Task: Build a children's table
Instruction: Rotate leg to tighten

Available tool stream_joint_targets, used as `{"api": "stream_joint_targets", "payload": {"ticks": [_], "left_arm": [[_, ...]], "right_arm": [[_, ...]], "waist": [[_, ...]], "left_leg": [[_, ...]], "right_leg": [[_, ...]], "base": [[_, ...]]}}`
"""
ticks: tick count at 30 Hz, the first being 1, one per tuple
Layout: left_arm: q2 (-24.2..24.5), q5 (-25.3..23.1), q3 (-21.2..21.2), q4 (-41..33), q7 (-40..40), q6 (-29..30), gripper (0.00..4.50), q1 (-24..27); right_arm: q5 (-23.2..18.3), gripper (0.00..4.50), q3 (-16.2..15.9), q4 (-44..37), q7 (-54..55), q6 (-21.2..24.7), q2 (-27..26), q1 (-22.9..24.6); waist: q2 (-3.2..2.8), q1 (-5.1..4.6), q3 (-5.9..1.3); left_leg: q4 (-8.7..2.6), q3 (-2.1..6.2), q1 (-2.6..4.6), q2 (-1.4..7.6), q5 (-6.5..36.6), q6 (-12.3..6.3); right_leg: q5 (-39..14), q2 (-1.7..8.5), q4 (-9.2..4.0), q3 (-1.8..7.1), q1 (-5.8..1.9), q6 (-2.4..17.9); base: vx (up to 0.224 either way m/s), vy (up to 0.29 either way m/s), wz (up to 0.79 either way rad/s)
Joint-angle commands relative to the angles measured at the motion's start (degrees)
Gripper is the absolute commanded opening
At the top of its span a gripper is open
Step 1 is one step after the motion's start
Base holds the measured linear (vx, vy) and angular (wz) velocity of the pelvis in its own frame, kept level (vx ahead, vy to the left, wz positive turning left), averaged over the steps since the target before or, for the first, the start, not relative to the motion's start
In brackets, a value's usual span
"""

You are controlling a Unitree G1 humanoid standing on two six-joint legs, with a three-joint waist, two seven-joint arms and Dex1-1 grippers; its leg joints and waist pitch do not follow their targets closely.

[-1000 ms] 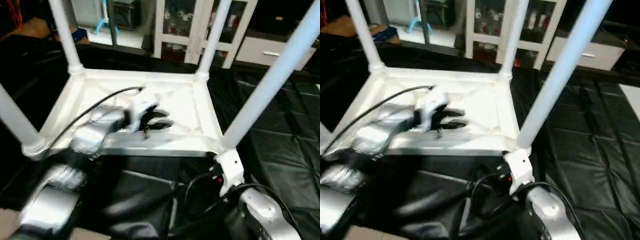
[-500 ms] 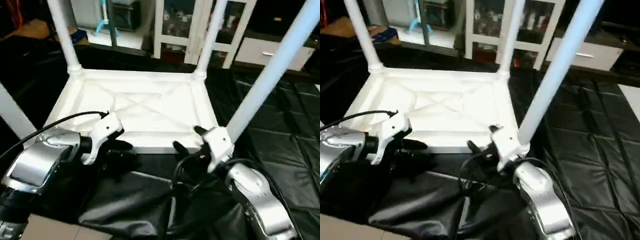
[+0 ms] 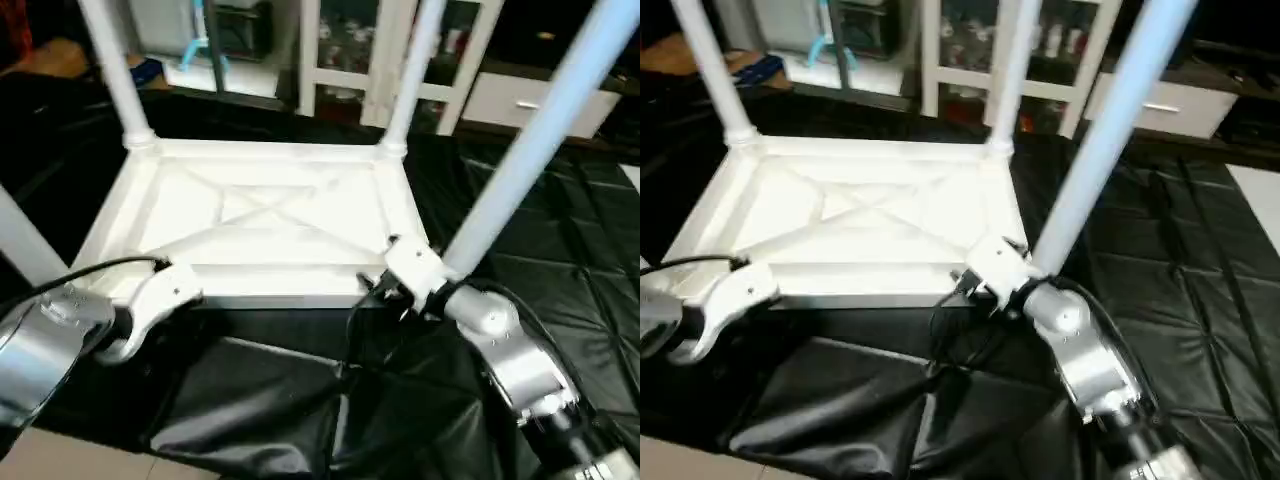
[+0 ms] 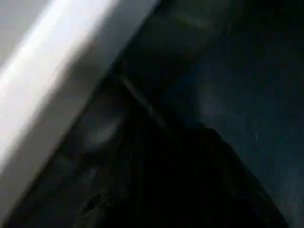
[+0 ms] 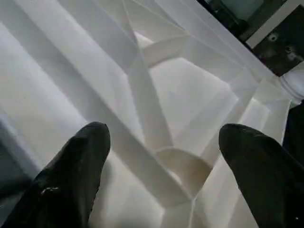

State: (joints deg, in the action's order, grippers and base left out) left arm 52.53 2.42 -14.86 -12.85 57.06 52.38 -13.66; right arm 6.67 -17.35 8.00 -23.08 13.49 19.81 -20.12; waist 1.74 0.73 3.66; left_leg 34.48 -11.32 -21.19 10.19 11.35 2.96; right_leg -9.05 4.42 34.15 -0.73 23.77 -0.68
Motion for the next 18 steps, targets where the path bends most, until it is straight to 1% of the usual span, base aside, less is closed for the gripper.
{"api": "stream_joint_targets", "payload": {"ticks": [1, 2, 3, 4, 5, 6, 7, 8, 9, 10, 11, 12, 13, 14, 15, 16, 17, 18], "left_arm": [[0.34, -1.15, -0.45, -0.92, -1.64, 0.14, 1.75, -0.04], [-0.45, -2.61, 0.00, 0.31, -3.53, -0.09, 1.75, -0.35], [-0.45, -2.61, 0.00, 0.31, -3.53, -0.09, 1.75, -0.35], [-1.95, -3.92, 0.98, 2.16, -5.91, -0.64, 1.75, -1.11], [-2.70, -4.56, 1.46, 3.05, -7.06, -0.92, 1.75, -1.54], [-4.49, -6.40, 2.44, 5.71, -10.28, -2.72, 1.75, -2.95], [-4.49, -6.40, 2.44, 5.71, -10.28, -2.72, 1.75, -2.95], [-5.34, -7.34, 2.84, 7.24, -12.12, -4.08, 1.75, -3.81], [-6.00, -7.90, 2.90, 8.88, -14.12, -6.18, 1.75, -4.72], [-6.75, -8.00, 3.07, 10.36, -16.26, -7.87, 1.75, -5.57], [-7.38, -7.91, 3.07, 11.61, -17.54, -9.40, 1.75, -6.25], [-8.06, -8.27, 2.67, 13.29, -18.98, -11.18, 1.75, -7.15], [-8.35, -8.29, 2.56, 13.85, -19.30, -11.78, 1.75, -7.40], [-8.77, -8.31, 2.40, 14.67, -19.77, -12.67, 1.75, -7.76], [-9.37, -8.59, 2.16, 15.64, -20.20, -13.40, 1.75, -8.08], [-9.52, -9.13, 1.43, 16.31, -20.11, -14.19, 1.75, -8.32], [-10.12, -9.48, 1.01, 17.13, -20.10, -14.81, 1.75, -8.47], [-10.22, -9.67, 0.88, 17.30, -20.10, -15.00, 1.75, -8.53]], "right_arm": [[-0.21, 4.07, 0.63, 0.86, -0.30, -0.05, 0.20, -0.40], [-0.38, 4.07, -0.01, 0.87, -1.68, 0.44, 0.45, -0.48], [-0.38, 4.07, -0.01, 0.87, -1.68, 0.44, 0.45, -0.48], [-0.45, 4.07, -1.18, 0.58, -4.01, 0.97, 1.14, -0.20], [-0.47, 4.07, -1.80, 0.35, -5.28, 1.29, 1.56, 0.02], [-0.14, 4.07, -3.32, -0.11, -8.16, 1.89, 2.73, 0.65], [-0.14, 4.07, -3.32, -0.11, -8.16, 1.89, 2.73, 0.65], [0.16, 4.07, -4.12, -0.27, -9.56, 2.06, 3.40, 1.00], [0.60, 4.07, -4.76, -0.13, -10.43, 1.90, 3.94, 1.24], [0.86, 4.07, -5.20, 0.04, -11.03, 1.87, 4.26, 1.44], [0.95, 4.07, -5.54, -0.03, -11.52, 2.09, 4.51, 1.67], [1.20, 4.07, -6.17, -0.40, -12.36, 2.53, 5.09, 2.12], [1.24, 4.07, -6.33, -0.58, -12.69, 2.78, 5.27, 2.30], [1.31, 4.07, -6.57, -0.86, -13.18, 3.16, 5.55, 2.56], [1.42, 4.07, -6.84, -1.36, -13.81, 3.39, 5.96, 2.97], [1.48, 4.07, -6.82, -1.72, -14.04, 3.57, 6.16, 3.28], [1.32, 4.07, -6.60, -2.31, -14.25, 4.36, 6.29, 3.66], [1.42, 4.07, -6.56, -2.37, -14.17, 4.29, 6.34, 3.70]], "waist": [[-0.47, 0.00, -3.64], [-0.34, 0.10, -3.62], [-0.57, 0.20, -3.58], [-0.51, 0.08, -3.56], [-0.57, 0.20, -3.49], [-0.43, 0.05, -3.48], [-0.43, 0.16, -3.45], [-0.51, 0.41, -3.62], [-0.46, 0.43, -3.48], [-0.34, 0.56, -3.54], [-0.36, 0.71, -3.60], [-0.27, 0.99, -3.58], [-0.18, 1.12, -3.62], [-0.16, 1.17, -3.61], [-0.41, 1.21, -3.44], [-0.30, 1.20, -3.54], [-0.42, 1.21, -3.46], [-0.39, 1.25, -3.44]], "left_leg": [[-4.45, 0.87, 1.16, 2.12, 11.06, 0.74], [-4.48, 0.92, 1.10, 2.14, 11.02, 0.71], [-4.52, 0.97, 1.16, 2.20, 11.52, 0.78], [-4.56, 1.02, 1.05, 2.16, 11.85, 0.88], [-4.55, 0.97, 1.28, 2.19, 12.43, 1.04], [-4.54, 1.01, 1.03, 2.12, 12.70, 0.99], [-4.55, 1.03, 1.15, 2.16, 13.22, 1.02], [-4.41, 1.07, 1.32, 2.09, 13.01, 0.99], [-4.62, 1.16, 1.13, 2.14, 13.59, 1.09], [-4.50, 1.09, 1.50, 2.16, 15.10, 1.21], [-4.52, 1.12, 1.50, 2.17, 15.39, 1.26], [-4.54, 1.10, 1.62, 2.16, 16.10, 1.37], [-4.59, 1.16, 1.71, 2.25, 16.85, 1.56], [-4.68, 1.26, 1.58, 2.24, 16.79, 1.58], [-4.86, 1.37, 1.56, 2.30, 17.49, 2.02], [-4.85, 1.41, 1.74, 2.34, 18.30, 2.33], [-4.92, 1.41, 1.80, 2.35, 19.00, 2.46], [-4.94, 1.42, 1.86, 2.39, 19.33, 2.56]], "right_leg": [[-10.45, 2.03, -2.84, 1.51, -2.04, 12.53], [-10.71, 2.09, -2.81, 1.52, -2.11, 12.36], [-11.22, 2.12, -2.87, 1.51, -2.05, 12.08], [-11.69, 2.01, -2.84, 1.48, -2.12, 11.87], [-12.23, 2.05, -3.03, 1.50, -1.92, 11.76], [-12.25, 1.97, -2.96, 1.53, -2.07, 11.67], [-12.75, 1.93, -3.14, 1.52, -2.01, 11.40], [-12.88, 2.21, -3.08, 1.59, -2.00, 11.31], [-13.62, 2.09, -3.24, 1.52, -1.96, 11.03], [-14.55, 2.06, -3.40, 1.53, -1.66, 10.78], [-14.81, 2.11, -3.42, 1.54, -1.69, 10.74], [-15.48, 1.99, -3.59, 1.55, -1.47, 10.38], [-16.03, 2.04, -3.54, 1.55, -1.46, 10.04], [-16.23, 2.06, -3.57, 1.52, -1.56, 9.89], [-16.89, 2.06, -3.59, 1.50, -1.41, 9.59], [-17.24, 2.07, -3.65, 1.46, -1.35, 9.44], [-17.26, 1.98, -3.82, 1.46, -1.26, 9.26], [-17.35, 2.01, -3.81, 1.46, -1.25, 9.23]], "base": [[0.000, 0.000, 0.00], [0.000, 0.000, 0.00], [0.000, 0.000, 0.00], [0.000, 0.000, 0.00], [0.000, 0.000, 0.00], [0.000, 0.000, 0.00], [0.000, 0.000, 0.00], [0.000, 0.000, 0.00], [0.000, 0.000, 0.00], [0.000, 0.000, 0.00], [0.000, 0.000, 0.00], [0.000, 0.000, 0.00], [0.000, 0.000, 0.00], [0.000, 0.000, 0.00], [0.000, 0.000, 0.00], [0.000, 0.000, 0.00], [0.000, 0.000, 0.00], [0.000, 0.000, 0.00]]}}
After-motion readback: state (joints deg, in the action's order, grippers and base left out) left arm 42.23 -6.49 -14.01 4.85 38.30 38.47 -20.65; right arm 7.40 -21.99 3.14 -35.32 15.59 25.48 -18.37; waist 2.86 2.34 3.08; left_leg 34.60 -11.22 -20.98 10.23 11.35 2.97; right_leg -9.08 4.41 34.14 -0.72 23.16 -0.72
